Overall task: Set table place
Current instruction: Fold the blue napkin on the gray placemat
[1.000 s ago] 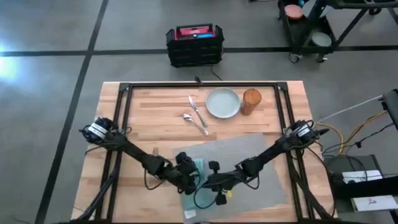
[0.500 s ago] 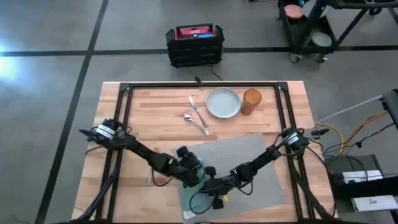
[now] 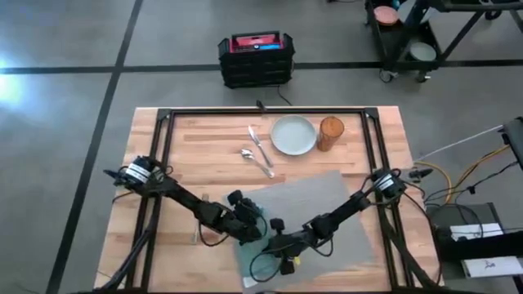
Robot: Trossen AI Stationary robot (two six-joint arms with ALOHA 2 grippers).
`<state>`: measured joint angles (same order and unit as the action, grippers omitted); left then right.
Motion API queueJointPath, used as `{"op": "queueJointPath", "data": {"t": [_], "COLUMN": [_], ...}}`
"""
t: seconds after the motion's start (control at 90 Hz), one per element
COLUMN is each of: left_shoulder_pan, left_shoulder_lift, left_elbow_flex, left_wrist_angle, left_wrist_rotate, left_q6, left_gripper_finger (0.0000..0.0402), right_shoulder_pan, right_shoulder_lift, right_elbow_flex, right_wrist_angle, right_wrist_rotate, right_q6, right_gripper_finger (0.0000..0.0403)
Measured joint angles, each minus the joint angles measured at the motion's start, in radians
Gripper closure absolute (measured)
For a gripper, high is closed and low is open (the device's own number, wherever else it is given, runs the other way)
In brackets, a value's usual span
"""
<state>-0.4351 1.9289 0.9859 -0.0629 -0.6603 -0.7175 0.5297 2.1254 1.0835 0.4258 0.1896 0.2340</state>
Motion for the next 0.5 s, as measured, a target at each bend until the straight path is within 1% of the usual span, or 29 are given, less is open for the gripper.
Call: {"op": "queueJointPath", "data": {"t": [0.178, 0.333, 0.433, 0.5], "left_shoulder_pan": [0.001, 0.002, -0.002, -0.004], "left_shoulder_lift": [-0.017, -0.057, -0.101, -0.132], "left_elbow_flex": [-0.001, 0.007, 0.018, 0.022], "left_wrist_angle": [-0.02, -0.032, -0.024, -0.025], "left_wrist_rotate": [0.0, -0.001, 0.032, 0.058], "left_q6": [0.003, 0.013, 0.028, 0.028], "left_gripper_finger": [0.0288, 0.0288, 0.0288, 0.0288], "right_shoulder_pan": [0.0, 0.0, 0.003, 0.003], "right_shoulder_lift": [0.0, -0.007, -0.018, -0.042], "right_elbow_flex": [0.002, 0.018, 0.038, 0.059], "right_wrist_angle": [-0.002, -0.015, -0.054, -0.123], "right_wrist_rotate": [-0.002, -0.019, -0.033, -0.033], "right_q6": [0.001, 0.0, -0.01, -0.014], "right_gripper_finger": [0.0403, 0.0403, 0.0403, 0.0403]}}
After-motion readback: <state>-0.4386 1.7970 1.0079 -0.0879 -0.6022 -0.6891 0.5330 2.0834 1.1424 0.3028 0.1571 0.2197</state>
